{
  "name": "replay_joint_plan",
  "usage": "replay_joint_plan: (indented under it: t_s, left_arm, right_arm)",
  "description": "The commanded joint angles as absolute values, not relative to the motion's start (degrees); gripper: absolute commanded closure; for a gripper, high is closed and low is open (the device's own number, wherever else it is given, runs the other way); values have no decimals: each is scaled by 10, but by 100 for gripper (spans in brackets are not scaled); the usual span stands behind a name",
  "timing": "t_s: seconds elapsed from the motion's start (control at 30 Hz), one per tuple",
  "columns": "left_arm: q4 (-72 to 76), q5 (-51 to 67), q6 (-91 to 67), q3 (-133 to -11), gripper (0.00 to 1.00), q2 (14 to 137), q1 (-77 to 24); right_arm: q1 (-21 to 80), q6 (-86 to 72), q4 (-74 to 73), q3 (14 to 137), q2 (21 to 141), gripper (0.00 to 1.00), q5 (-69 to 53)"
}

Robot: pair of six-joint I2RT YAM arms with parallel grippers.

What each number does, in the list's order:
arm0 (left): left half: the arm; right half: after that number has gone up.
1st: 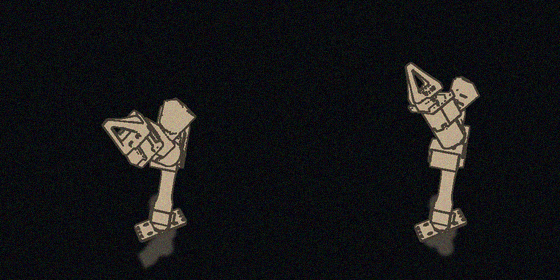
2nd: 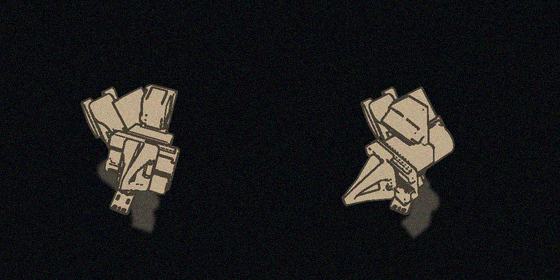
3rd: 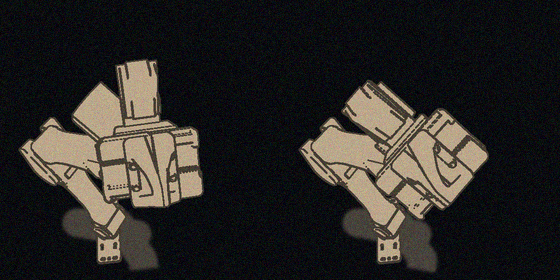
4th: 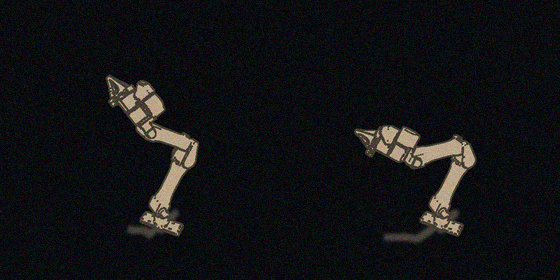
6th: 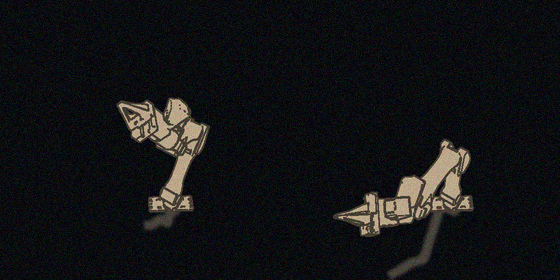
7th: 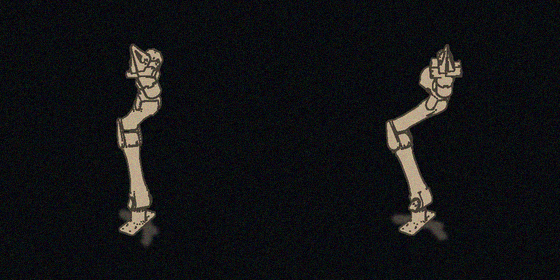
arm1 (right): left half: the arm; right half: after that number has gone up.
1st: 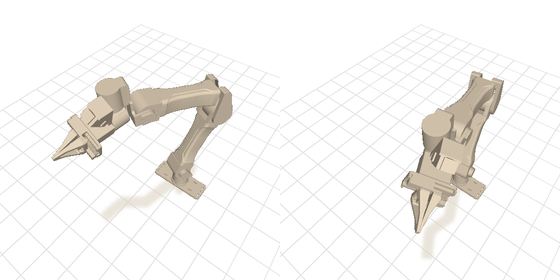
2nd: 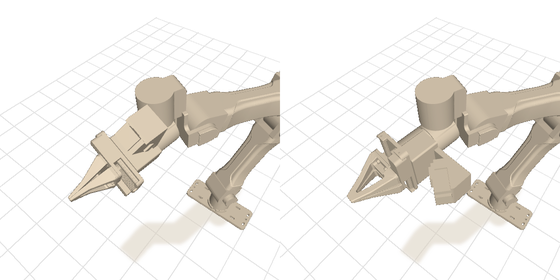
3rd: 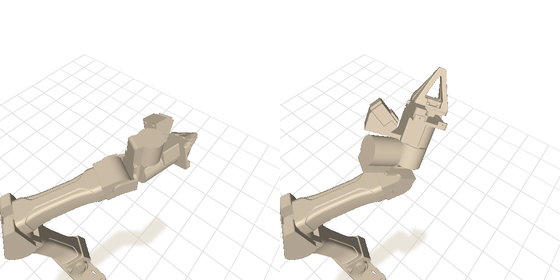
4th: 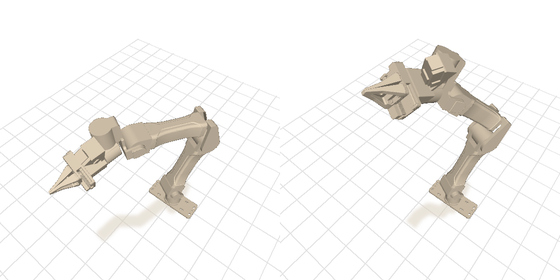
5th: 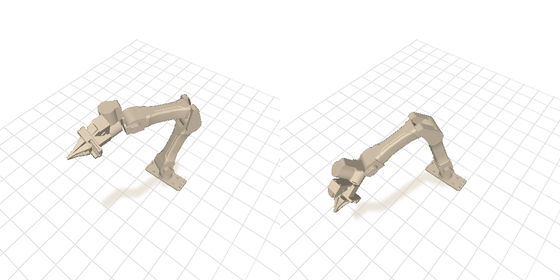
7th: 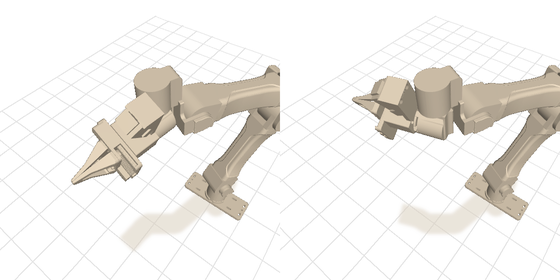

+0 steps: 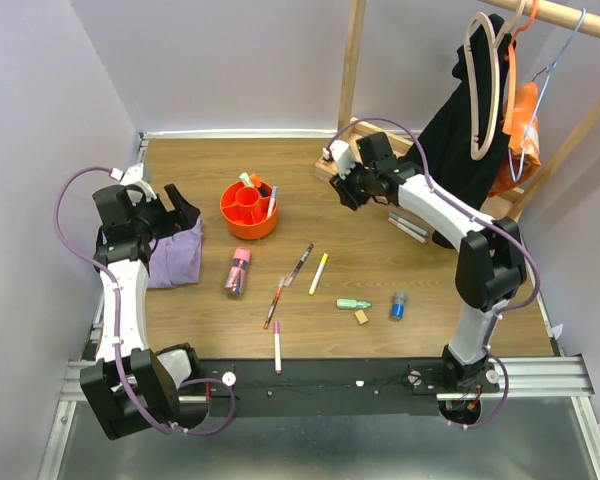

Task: Sort the stationery into containers
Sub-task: Pick up the pen from the center of the board.

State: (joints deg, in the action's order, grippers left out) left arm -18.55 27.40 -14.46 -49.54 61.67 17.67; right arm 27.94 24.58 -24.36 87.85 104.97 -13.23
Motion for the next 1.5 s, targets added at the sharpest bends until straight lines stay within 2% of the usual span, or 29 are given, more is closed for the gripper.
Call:
replay_joint_plan:
  t_s: [0.0,0.47,0.83,1.37,1.47]
  left_arm:
    - [-151,306,-163,-482,1,604,180]
    - [-141,316,-184,-467,1,603,181]
    - [-113,321,-206,-457,1,616,181]
    - [-93,317,-216,-468,2,641,180]
    - [-91,322,-220,-463,2,642,181]
  right_arm:
    - [243,274,-378,862,1078,52,-23]
    - [196,284,-417,898,1177,53,61]
    - [179,294,-426,898,1194,53,88]
    - [163,302,-461,906,1223,55,6]
    - [161,305,-490,921,1234,61,-41]
